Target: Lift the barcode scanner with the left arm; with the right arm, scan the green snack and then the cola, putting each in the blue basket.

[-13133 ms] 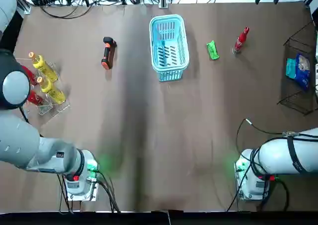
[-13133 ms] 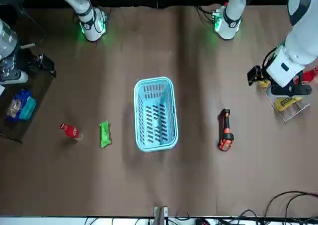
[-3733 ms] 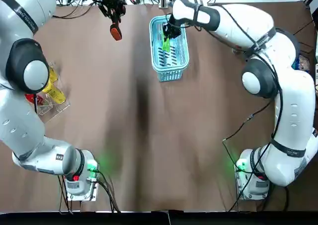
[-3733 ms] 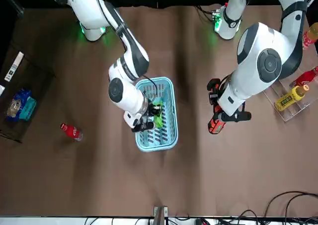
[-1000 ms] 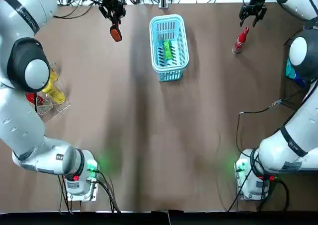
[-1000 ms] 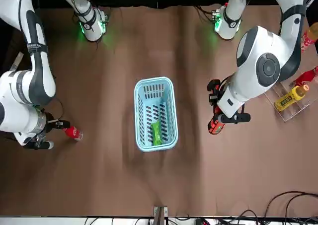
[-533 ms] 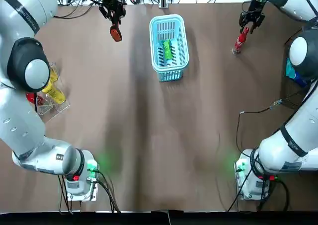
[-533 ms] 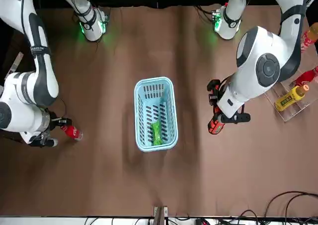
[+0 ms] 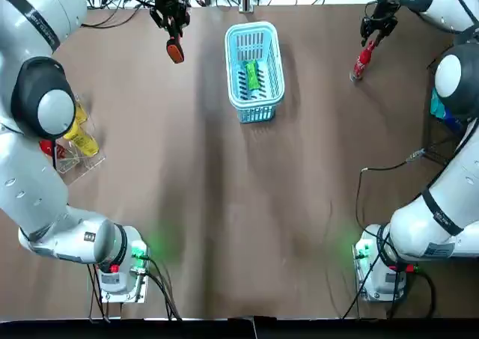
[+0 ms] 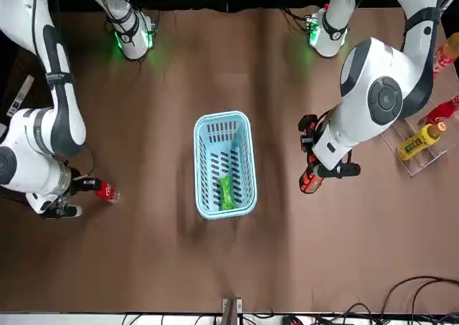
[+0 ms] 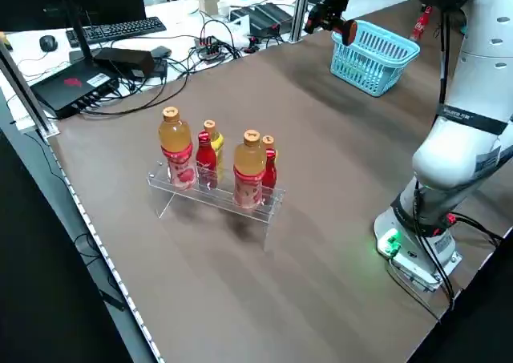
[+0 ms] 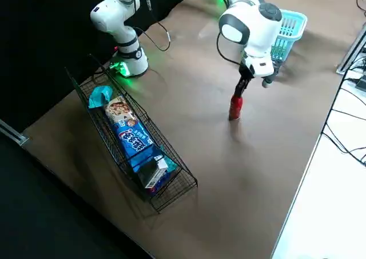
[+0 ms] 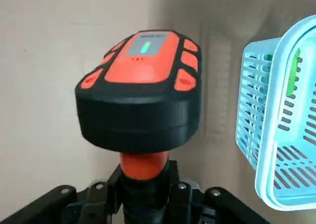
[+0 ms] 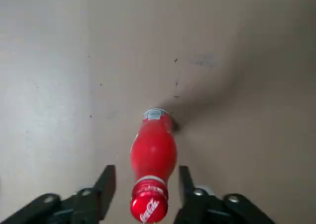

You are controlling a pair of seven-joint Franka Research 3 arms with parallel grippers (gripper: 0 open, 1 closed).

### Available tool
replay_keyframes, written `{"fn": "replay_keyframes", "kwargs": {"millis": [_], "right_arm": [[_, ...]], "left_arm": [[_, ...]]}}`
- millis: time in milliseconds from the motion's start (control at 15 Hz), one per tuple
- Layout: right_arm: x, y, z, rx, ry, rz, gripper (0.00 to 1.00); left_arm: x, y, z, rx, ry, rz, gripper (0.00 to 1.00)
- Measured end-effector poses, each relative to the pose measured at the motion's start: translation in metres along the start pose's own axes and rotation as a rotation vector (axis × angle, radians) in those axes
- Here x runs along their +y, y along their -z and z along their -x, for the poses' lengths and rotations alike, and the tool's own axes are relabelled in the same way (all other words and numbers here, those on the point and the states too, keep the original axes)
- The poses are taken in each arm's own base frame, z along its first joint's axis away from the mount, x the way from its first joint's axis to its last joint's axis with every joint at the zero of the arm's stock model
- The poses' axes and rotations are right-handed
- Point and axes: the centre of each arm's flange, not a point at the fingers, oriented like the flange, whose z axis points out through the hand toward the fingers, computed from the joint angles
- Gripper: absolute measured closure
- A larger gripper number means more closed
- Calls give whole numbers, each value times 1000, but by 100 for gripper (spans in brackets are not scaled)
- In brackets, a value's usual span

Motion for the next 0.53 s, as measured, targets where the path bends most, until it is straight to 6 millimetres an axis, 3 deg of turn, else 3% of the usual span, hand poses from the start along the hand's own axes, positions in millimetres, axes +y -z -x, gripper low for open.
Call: {"fn": "replay_keyframes", "kwargs": {"millis": [67, 533], "right_arm": [[0, -3, 0, -3, 5, 0, 45], [5, -8, 2, -17, 37, -2, 48]], "left_arm": [[0, 0, 0, 0, 0, 0, 63], [0, 0, 0, 0, 1, 0, 63]]}}
